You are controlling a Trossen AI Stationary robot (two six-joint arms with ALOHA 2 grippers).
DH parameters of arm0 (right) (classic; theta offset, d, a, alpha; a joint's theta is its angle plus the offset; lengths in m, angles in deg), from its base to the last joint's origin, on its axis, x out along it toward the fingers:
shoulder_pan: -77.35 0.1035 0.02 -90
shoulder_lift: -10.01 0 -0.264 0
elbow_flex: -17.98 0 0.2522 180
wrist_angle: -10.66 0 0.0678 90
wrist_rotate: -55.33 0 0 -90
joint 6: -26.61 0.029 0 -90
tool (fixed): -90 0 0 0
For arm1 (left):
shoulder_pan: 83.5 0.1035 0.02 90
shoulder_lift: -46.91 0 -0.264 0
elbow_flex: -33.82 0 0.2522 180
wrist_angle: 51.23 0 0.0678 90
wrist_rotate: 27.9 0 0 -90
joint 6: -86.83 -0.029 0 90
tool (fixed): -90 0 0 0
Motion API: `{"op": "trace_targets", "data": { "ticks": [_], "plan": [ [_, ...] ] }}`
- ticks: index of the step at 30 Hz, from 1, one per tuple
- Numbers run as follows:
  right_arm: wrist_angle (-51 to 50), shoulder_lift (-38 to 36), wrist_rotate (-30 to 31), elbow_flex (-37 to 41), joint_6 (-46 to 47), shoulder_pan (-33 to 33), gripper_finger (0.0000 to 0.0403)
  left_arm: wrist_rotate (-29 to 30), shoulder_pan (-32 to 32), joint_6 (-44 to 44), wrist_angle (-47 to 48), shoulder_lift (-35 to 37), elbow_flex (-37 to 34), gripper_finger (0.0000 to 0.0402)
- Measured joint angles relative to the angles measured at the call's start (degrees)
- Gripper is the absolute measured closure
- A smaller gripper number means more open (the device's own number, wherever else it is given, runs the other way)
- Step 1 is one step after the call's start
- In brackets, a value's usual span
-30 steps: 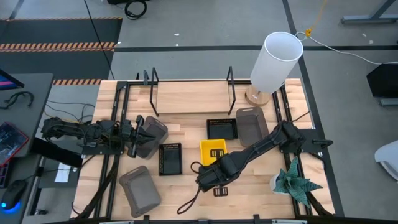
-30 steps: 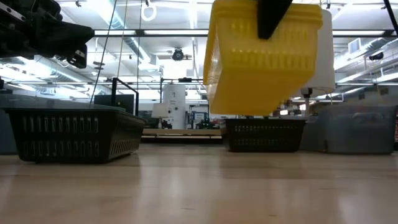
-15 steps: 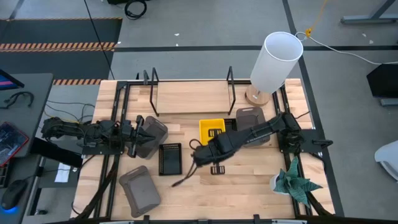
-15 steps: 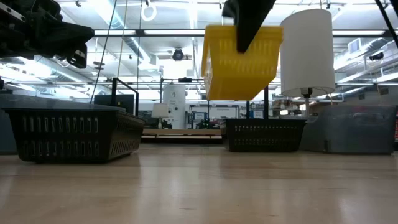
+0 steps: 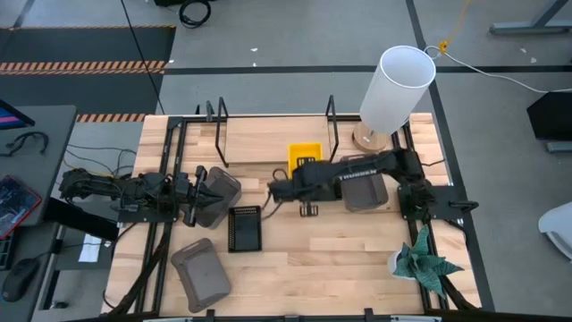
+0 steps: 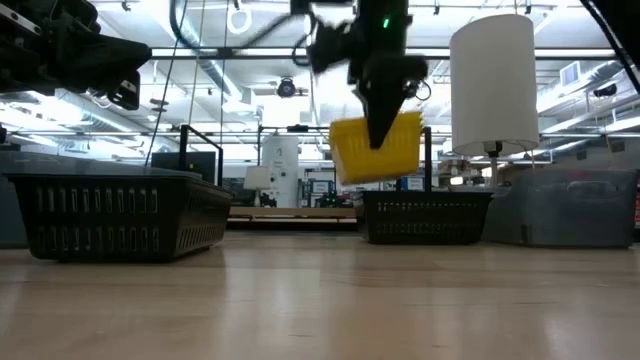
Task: Stack baskets on shelf by color
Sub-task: Put the stacked yellow bins on the shelf
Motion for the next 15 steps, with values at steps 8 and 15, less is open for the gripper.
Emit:
{"op": "trace_targets", "data": {
  "ticks": [8,15],
  "plan": [
    [2.26,0.0,2.77,0.9,-5.8,-8.88,0.0383,-0.02,-0.01,0.01,0.0,0.0,0.0,0.037],
    [3.66,0.0,0.22,0.9,-11.69,-14.05,0.0381,0.0,0.0,0.02,0.0,-0.02,0.01,0.0367]
  ]
}}
